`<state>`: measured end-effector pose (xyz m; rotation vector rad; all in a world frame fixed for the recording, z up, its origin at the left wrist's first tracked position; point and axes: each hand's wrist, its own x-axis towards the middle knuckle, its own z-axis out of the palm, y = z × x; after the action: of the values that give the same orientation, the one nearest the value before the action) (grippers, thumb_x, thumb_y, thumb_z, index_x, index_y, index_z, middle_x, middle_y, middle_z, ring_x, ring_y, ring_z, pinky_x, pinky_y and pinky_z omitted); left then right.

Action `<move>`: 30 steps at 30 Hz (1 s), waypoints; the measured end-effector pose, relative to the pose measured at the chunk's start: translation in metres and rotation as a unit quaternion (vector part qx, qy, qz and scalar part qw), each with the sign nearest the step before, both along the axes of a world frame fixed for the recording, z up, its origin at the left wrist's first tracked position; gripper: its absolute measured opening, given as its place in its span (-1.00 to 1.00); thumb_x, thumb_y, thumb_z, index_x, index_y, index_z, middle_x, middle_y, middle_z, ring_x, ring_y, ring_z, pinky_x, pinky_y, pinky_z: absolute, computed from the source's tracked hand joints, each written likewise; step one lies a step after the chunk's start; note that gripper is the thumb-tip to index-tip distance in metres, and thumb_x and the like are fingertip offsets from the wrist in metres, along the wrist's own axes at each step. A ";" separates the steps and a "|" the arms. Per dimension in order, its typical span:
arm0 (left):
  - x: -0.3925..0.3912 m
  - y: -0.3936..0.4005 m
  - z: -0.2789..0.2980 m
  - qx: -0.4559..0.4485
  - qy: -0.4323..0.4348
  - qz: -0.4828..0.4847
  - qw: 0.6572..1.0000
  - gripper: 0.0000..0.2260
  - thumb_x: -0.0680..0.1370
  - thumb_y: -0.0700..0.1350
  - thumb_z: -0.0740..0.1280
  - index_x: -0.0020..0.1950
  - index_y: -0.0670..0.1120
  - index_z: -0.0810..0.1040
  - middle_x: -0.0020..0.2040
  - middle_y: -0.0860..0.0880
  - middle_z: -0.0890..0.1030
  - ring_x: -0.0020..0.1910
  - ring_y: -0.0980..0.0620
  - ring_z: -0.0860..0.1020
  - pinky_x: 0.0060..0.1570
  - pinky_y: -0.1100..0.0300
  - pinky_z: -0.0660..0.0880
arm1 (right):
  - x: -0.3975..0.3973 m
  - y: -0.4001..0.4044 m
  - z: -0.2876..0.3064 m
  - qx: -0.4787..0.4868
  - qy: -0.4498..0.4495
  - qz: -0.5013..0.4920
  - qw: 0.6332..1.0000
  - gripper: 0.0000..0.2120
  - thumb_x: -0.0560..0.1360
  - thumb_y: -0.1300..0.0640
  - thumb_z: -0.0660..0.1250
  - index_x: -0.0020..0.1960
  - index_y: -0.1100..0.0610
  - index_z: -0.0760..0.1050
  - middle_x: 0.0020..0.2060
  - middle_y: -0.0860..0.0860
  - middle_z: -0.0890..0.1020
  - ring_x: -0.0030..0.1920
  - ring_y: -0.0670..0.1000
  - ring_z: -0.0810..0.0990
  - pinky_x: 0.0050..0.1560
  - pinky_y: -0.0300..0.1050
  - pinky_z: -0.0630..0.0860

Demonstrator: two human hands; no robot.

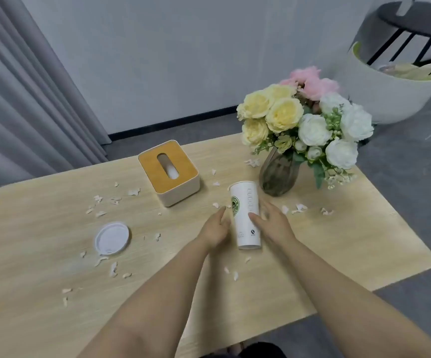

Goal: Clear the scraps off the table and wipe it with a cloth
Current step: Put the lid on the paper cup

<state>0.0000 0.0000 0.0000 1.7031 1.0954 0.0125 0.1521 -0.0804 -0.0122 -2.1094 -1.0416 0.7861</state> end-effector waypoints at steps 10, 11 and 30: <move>0.018 -0.013 -0.025 -0.096 -0.024 0.063 0.993 -0.56 0.58 -0.23 0.19 0.46 -0.03 0.29 0.26 -0.10 0.54 0.21 -0.04 0.51 0.24 0.17 0.39 | -0.004 0.009 -0.012 -0.031 0.100 -0.083 0.991 -0.39 0.48 -0.05 0.34 0.45 0.06 0.24 0.35 0.04 0.44 0.29 0.06 0.45 0.24 -0.09 0.36; 0.019 -0.015 -0.025 -0.095 -0.037 0.079 0.992 -0.57 0.57 -0.23 0.20 0.44 -0.02 0.33 0.22 -0.09 0.57 0.12 -0.02 0.55 0.17 0.21 0.43 | -0.004 0.010 -0.012 -0.027 0.102 -0.095 0.990 -0.39 0.47 -0.08 0.35 0.44 0.05 0.26 0.33 0.03 0.47 0.28 0.06 0.46 0.23 -0.07 0.39; -0.124 0.001 0.016 -0.124 -0.216 0.378 0.892 -0.60 0.55 0.03 0.31 0.35 -0.05 0.38 0.19 -0.03 0.51 0.11 0.05 0.57 -0.15 0.19 0.52 | -0.132 0.053 0.024 0.046 0.290 0.031 0.955 -0.42 0.37 0.12 0.49 0.32 0.10 0.34 0.20 0.05 0.54 0.14 -0.05 0.54 0.16 -0.11 0.48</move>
<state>-0.1245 0.0013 0.0159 0.8972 1.2787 0.6853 0.0201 -0.0273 0.0122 -1.6158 -0.8012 1.2634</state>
